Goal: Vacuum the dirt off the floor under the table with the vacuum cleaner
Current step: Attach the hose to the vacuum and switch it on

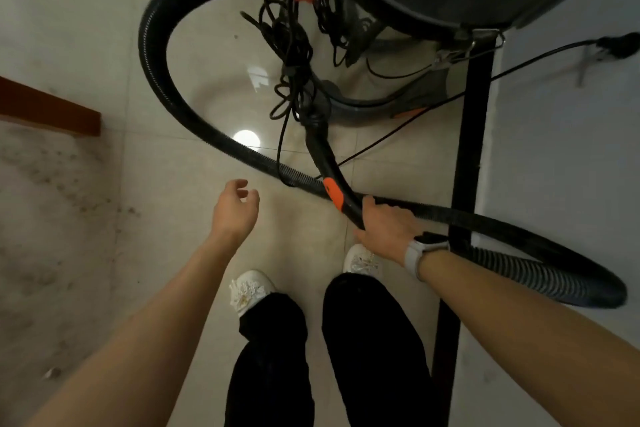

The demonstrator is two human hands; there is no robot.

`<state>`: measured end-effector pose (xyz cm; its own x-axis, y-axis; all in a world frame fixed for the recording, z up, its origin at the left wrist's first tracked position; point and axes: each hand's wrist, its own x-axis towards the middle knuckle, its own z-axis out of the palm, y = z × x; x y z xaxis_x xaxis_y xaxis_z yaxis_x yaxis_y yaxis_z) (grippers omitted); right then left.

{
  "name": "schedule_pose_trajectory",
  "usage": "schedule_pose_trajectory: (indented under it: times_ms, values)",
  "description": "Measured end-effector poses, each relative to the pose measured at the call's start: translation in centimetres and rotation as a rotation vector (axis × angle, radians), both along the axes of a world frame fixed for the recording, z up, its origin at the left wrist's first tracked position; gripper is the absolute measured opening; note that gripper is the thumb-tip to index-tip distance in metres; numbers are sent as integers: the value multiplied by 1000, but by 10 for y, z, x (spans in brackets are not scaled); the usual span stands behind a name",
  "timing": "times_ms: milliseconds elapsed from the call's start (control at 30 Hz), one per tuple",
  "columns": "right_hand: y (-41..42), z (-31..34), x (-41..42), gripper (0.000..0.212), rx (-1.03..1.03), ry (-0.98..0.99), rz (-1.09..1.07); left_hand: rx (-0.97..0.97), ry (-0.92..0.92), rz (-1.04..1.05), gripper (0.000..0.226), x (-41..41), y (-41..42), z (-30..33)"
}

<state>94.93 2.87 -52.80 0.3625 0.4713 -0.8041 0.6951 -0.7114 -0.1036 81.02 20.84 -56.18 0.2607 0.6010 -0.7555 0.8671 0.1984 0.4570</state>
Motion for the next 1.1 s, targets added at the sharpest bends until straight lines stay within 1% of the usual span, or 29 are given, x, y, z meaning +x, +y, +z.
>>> schedule_pose_trajectory:
  times_ms: [133,300,433,467,500,533,600,633,700,767,833,867,933,967,1033,1100]
  values:
    - [37,-46,11,39,124,13,-23,7,-69,29,40,12,5,-34]
    - [75,-121,22,42,266,-3,-33,33,-197,84,39,30,33,-98]
    - [102,-165,32,43,385,7,37,175,-291,82,47,47,56,-143]
    - [109,-174,35,43,410,10,68,178,-315,92,47,52,60,-154]
    - [115,-182,38,44,436,8,105,137,-347,111,45,57,63,-166]
    - [121,-189,40,44,463,0,144,48,-401,162,41,60,65,-177]
    - [129,-200,47,44,517,-21,210,-222,-568,352,41,64,69,-195]
    - [131,-204,50,45,534,-41,239,-306,-645,418,41,63,69,-203]
    - [134,-211,54,46,564,-108,308,-364,-772,497,39,62,69,-216]
    - [136,-212,51,46,593,-174,371,-424,-875,611,33,58,69,-219]
    - [139,-210,39,44,651,-214,419,-446,-886,696,23,53,72,-213]
    - [142,-207,32,44,689,-217,432,-421,-864,719,19,49,73,-209]
    - [148,-200,17,52,732,-214,443,-341,-833,721,15,38,73,-202]
    - [151,-196,10,57,749,-205,418,-322,-848,721,15,31,71,-198]
    - [154,-192,-2,55,800,-150,289,-324,-889,752,16,19,66,-192]
    - [150,-193,-16,38,910,-119,135,-323,-907,811,18,8,63,-186]
